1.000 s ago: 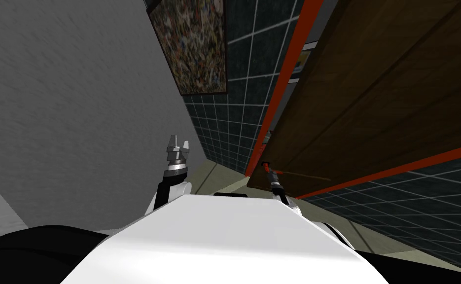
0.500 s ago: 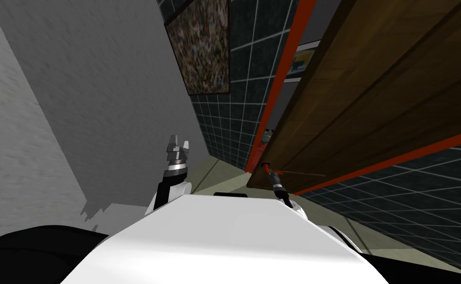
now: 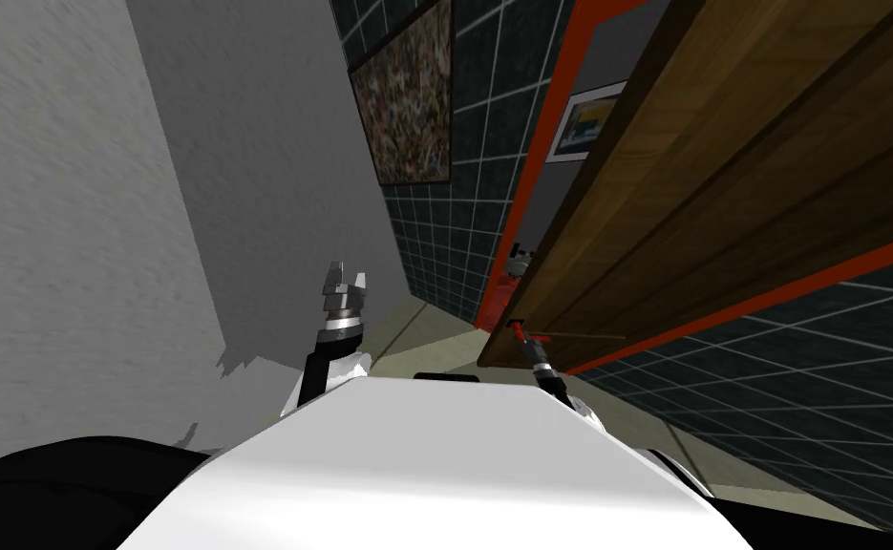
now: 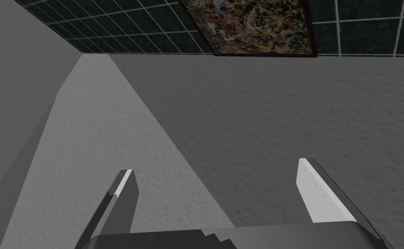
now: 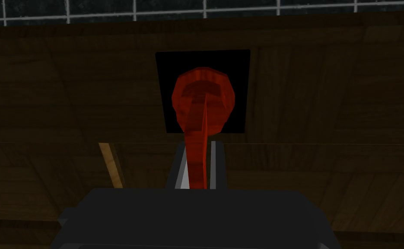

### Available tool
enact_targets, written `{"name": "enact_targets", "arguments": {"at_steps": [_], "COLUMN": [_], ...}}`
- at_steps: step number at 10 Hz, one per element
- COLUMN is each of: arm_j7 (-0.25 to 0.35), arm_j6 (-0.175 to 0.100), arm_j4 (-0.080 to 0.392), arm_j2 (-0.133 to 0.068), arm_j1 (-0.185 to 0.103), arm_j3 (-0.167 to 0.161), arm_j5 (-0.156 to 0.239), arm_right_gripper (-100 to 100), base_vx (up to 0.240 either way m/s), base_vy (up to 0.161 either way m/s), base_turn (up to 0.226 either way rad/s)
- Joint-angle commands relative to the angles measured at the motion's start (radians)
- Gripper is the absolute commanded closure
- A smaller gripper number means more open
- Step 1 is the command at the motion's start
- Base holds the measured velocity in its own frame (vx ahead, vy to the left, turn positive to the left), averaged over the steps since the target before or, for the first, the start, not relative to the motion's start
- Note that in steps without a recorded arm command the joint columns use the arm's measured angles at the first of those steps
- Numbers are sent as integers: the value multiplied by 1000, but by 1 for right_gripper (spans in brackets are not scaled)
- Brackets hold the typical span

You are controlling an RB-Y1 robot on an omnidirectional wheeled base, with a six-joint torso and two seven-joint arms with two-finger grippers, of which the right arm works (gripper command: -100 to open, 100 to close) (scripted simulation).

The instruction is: Pull the door open

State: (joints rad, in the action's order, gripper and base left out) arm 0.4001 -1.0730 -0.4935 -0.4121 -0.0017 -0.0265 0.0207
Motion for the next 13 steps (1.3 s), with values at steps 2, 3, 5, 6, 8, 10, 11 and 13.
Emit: {"name": "enact_targets", "arguments": {"at_steps": [2, 3, 5, 6, 8, 10, 11, 13], "arm_j7": [25, 29, 29, 46, 53, 56, 61, 65], "arm_j6": [-53, -63, -63, -101, -116, -123, -142, -162], "arm_j4": [8, 11, 11, 19, 23, 32, 42, 50], "arm_j2": [-21, -25, -25, -41, -48, -50, -54, -59], "arm_j1": [32, 37, 37, 56, 63, 59, 67, 76], "arm_j3": [-12, -15, -15, -23, -26, -28, -31, -33], "arm_j5": [-8, -9, -9, -15, -17, -18, -20, -21], "arm_right_gripper": [100, 100, 100, 100, 100, 100, 100, 100], "base_vx": [-240, -176, -59, -135, -153, -113, -128, -208], "base_vy": [-81, -102, -10, -39, -60, -26, -54, -108], "base_turn": [176, 125, 9, 229, 116, 69, 166, 196]}}
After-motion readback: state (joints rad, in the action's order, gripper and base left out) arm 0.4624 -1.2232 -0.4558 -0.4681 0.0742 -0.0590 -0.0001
